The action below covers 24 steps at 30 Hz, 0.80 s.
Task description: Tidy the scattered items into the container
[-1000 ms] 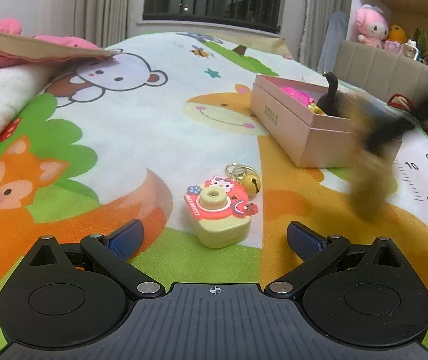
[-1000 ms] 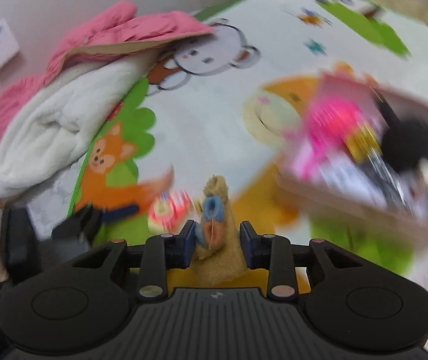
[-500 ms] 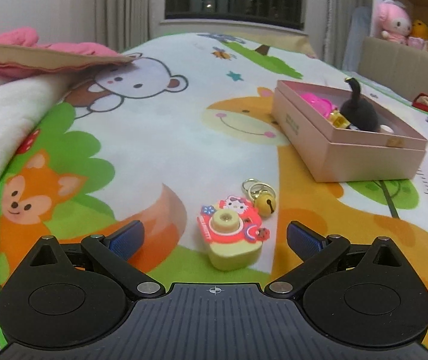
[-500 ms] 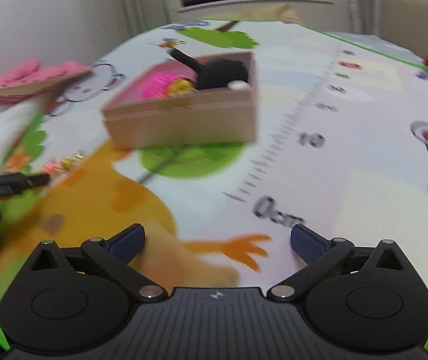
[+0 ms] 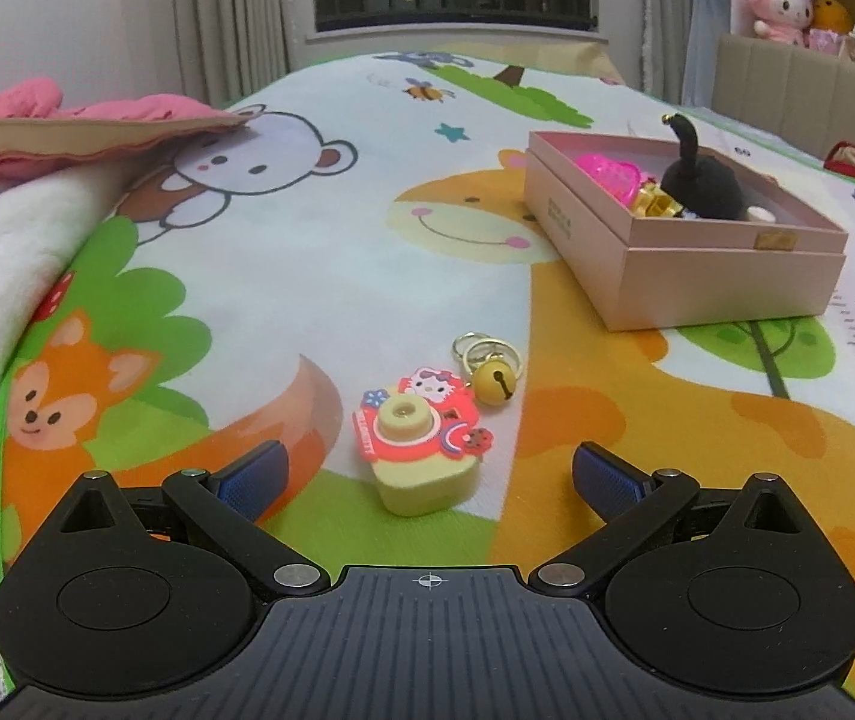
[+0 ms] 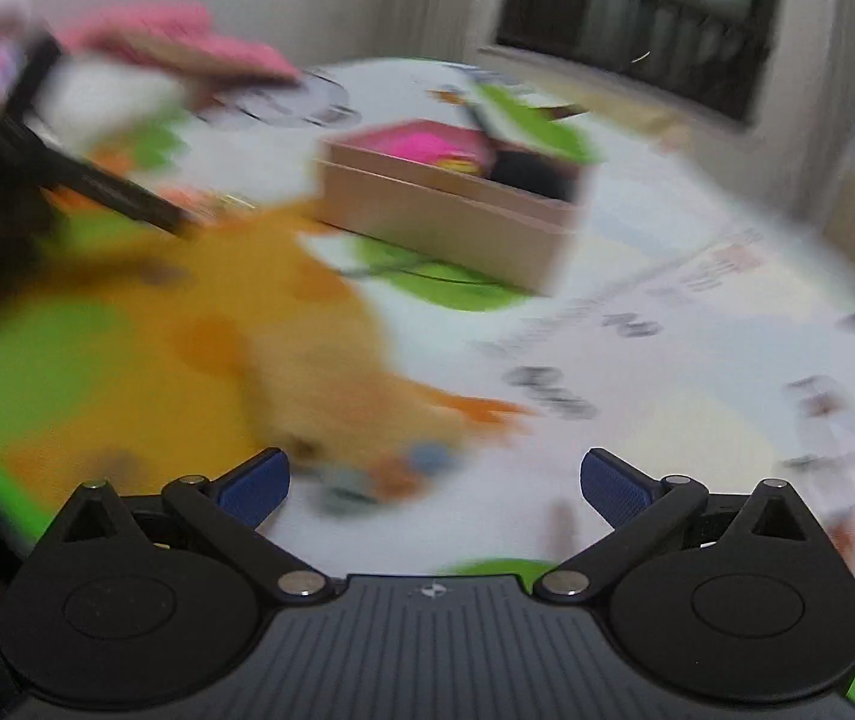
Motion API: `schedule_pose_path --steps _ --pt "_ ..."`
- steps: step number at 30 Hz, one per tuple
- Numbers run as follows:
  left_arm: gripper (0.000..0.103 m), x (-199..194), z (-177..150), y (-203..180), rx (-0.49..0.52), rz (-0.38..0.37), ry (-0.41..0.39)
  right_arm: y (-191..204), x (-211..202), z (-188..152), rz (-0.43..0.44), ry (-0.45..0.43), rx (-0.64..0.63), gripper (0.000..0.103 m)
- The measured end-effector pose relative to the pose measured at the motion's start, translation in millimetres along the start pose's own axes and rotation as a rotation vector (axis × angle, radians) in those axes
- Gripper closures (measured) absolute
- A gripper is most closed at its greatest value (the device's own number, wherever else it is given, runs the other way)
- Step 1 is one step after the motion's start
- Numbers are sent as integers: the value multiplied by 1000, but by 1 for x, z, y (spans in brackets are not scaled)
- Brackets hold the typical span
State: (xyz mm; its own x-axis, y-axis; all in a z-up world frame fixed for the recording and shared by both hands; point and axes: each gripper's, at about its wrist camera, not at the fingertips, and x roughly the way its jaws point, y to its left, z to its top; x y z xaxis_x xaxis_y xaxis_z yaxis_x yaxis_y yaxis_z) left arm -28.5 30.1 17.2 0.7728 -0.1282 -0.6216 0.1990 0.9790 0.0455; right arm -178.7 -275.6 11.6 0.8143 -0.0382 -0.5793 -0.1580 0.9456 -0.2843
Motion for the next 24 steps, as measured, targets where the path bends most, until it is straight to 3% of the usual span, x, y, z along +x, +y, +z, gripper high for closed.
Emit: schedule_pose_path --steps 2,3,8,9,10,11,15,16,17,21,24 --pt "0 -3 -1 2 -3 13 -8 -8 5 2 -111 0 42 0" --pt "0 -3 0 3 -4 22 -10 -12 7 3 -107 3 81 0" --pt "1 1 5 11 -15 50 -16 -13 17 -3 83 58 253 0" --pt "5 2 6 11 -10 53 -14 -11 17 -6 85 49 283 0" --pt "18 5 7 10 -2 57 -9 -11 17 -8 84 42 311 0" --pt "25 8 9 10 8 58 3 -11 17 -10 85 37 341 0" --pt "33 17 11 8 28 55 15 -7 14 -15 80 23 399 0" --pt "47 16 11 7 37 45 10 -7 15 -15 81 22 393 0" --pt "50 14 11 6 46 29 4 -7 15 -15 84 17 385 0" --pt "52 -3 7 -9 108 -48 -13 -3 13 -21 76 -20 346 0" --pt "52 -27 -1 -25 154 -175 -19 0 11 -21 61 -28 328 0"
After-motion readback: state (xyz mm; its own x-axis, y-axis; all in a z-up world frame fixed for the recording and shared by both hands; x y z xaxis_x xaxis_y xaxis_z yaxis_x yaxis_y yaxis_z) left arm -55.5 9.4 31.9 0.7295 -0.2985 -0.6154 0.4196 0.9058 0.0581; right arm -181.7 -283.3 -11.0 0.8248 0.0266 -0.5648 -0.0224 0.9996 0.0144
